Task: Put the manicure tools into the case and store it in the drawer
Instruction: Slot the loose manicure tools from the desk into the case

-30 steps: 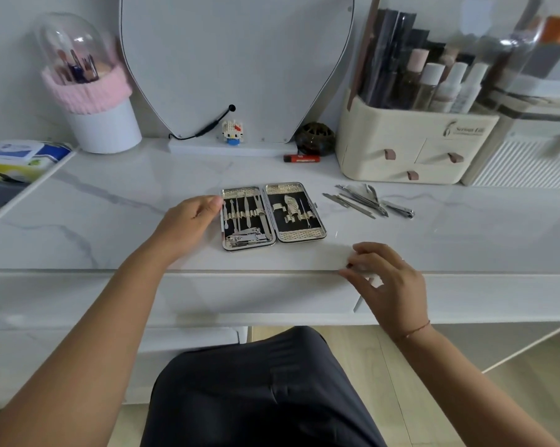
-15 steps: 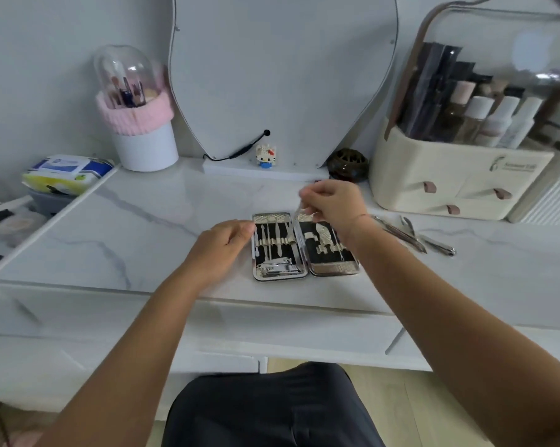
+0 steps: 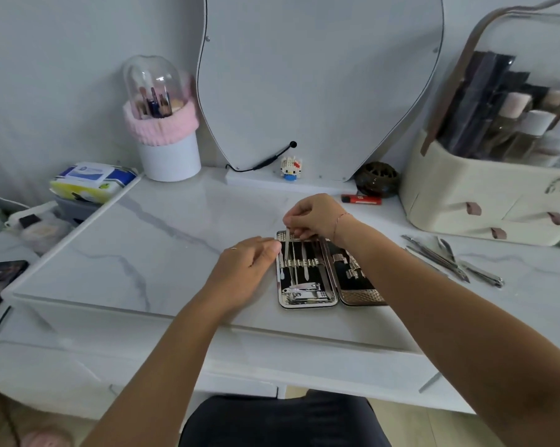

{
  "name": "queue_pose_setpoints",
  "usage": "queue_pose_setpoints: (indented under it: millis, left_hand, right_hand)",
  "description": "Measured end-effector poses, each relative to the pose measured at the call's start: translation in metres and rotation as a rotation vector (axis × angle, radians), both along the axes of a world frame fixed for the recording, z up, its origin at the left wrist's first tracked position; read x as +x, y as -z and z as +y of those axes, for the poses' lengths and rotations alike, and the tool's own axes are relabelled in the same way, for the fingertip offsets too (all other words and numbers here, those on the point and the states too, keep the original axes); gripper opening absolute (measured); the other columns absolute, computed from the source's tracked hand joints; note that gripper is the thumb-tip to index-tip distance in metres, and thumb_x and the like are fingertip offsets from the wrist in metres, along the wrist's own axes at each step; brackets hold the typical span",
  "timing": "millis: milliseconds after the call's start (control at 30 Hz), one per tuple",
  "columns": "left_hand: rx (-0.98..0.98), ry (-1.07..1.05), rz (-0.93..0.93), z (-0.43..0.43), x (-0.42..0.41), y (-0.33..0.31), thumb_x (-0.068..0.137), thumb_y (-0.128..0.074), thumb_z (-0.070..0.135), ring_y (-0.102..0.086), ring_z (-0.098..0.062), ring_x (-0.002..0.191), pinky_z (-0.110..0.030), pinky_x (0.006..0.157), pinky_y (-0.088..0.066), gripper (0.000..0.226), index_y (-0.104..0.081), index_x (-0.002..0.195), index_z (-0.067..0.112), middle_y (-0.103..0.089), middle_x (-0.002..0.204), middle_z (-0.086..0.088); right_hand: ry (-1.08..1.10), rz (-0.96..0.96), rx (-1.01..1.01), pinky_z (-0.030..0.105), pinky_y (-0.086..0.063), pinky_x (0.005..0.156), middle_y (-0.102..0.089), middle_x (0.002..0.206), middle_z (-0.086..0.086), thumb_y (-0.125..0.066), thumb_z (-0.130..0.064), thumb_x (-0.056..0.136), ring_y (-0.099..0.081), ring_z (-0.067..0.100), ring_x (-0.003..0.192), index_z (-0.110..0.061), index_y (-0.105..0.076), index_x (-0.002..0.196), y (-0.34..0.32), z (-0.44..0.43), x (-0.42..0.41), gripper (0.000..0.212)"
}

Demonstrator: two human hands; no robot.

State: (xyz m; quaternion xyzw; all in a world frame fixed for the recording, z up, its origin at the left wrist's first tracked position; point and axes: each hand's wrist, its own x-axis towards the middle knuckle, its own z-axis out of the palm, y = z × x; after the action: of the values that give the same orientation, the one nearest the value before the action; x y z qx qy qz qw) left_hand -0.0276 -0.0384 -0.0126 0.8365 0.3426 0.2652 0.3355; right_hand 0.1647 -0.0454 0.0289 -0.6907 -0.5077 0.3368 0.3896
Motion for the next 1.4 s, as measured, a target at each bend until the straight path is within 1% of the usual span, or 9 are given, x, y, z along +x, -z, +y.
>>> queue_pose_setpoints:
  millis: [100,267,400,500,700,900,1100,1267,1400]
  left_hand:
    - [-0.004,0.006,0.003,0.001,0.000,0.000,0.098,-0.035,0.044,-0.040,-0.001,0.124,-0.015,0.094,-0.025,0.041,-0.062,0.122,0.026,-0.057,0.127,0.011]
    - [0.008,0.014,0.033,0.005,0.000,0.004,0.092,-0.030,0.054,-0.040,-0.008,0.131,-0.023,0.105,-0.030,0.051,-0.060,0.124,0.028,-0.055,0.134,0.008]
    - [0.023,0.022,0.025,0.006,0.002,0.005,0.097,-0.033,0.046,-0.043,-0.006,0.128,-0.019,0.100,-0.030,0.043,-0.062,0.122,0.027,-0.057,0.128,0.013]
    - [0.023,0.024,0.028,0.007,0.002,0.006,0.097,-0.033,0.045,-0.044,-0.007,0.126,-0.020,0.102,-0.031,0.043,-0.063,0.122,0.026,-0.058,0.129,0.011]
    - [0.006,0.038,0.018,0.009,0.002,0.008,0.090,-0.027,0.057,-0.045,-0.008,0.127,-0.033,0.107,-0.035,0.056,-0.063,0.121,0.028,-0.059,0.128,0.012]
    - [-0.001,0.031,0.043,0.013,0.003,0.013,0.085,-0.021,0.071,-0.045,-0.007,0.127,-0.037,0.107,-0.036,0.066,-0.061,0.122,0.033,-0.059,0.127,0.014]
    - [-0.004,0.029,0.046,0.013,0.003,0.013,0.084,-0.018,0.073,-0.046,-0.008,0.126,-0.039,0.106,-0.036,0.068,-0.060,0.122,0.035,-0.059,0.126,0.015]
    - [-0.004,0.036,0.024,0.009,0.002,0.009,0.092,-0.025,0.064,-0.044,-0.004,0.127,-0.032,0.107,-0.034,0.054,-0.060,0.122,0.036,-0.056,0.130,0.016]
    - [0.004,0.011,0.028,0.005,0.002,0.004,0.096,-0.033,0.047,-0.040,0.002,0.123,-0.017,0.099,-0.027,0.046,-0.062,0.123,0.024,-0.053,0.130,0.015]
  right_hand:
    - [-0.054,-0.252,-0.004,0.014,-0.046,0.051,-0.066,0.071,0.001,-0.068,-0.018,0.083,-0.056,0.001,0.051,-0.010,-0.072,0.089,0.000,0.000,-0.002,0.011]
    - [-0.140,-0.670,-0.010,0.028,-0.046,0.081,-0.070,0.101,0.001,-0.055,-0.030,0.090,-0.059,0.015,0.092,-0.017,-0.072,0.101,-0.003,-0.007,-0.003,0.024]
    - [-0.261,-0.858,-0.037,0.035,-0.044,0.089,-0.058,0.105,0.003,-0.044,-0.034,0.095,-0.055,0.021,0.101,-0.025,-0.064,0.118,0.001,-0.018,-0.003,0.032]
    - [-0.287,-0.813,0.002,0.035,-0.043,0.089,-0.048,0.102,0.000,-0.046,-0.034,0.095,-0.053,0.019,0.099,-0.028,-0.062,0.120,0.011,-0.023,-0.001,0.031]
    - [-0.344,-0.721,0.061,0.031,-0.040,0.090,-0.041,0.101,-0.004,-0.050,-0.029,0.094,-0.046,0.013,0.094,-0.029,-0.062,0.121,0.013,-0.031,0.003,0.030]
    - [-0.352,-0.765,0.076,0.033,-0.037,0.094,-0.046,0.112,0.001,-0.048,-0.032,0.094,-0.042,0.010,0.095,-0.034,-0.059,0.123,0.011,-0.039,0.003,0.031]
    - [-0.308,-0.747,0.092,0.032,-0.037,0.093,-0.045,0.112,-0.002,-0.051,-0.045,0.091,-0.041,0.009,0.094,-0.037,-0.057,0.125,0.016,-0.044,0.003,0.036]
    - [-0.182,-0.568,0.139,0.017,-0.039,0.083,-0.047,0.109,-0.008,-0.058,-0.043,0.087,-0.050,0.007,0.093,-0.031,-0.059,0.123,0.009,-0.061,0.008,0.039]
    - [0.134,-0.557,0.213,0.018,-0.041,0.071,-0.063,0.089,-0.004,-0.068,-0.030,0.081,-0.055,0.007,0.076,-0.017,-0.072,0.094,-0.003,-0.092,0.050,0.018]
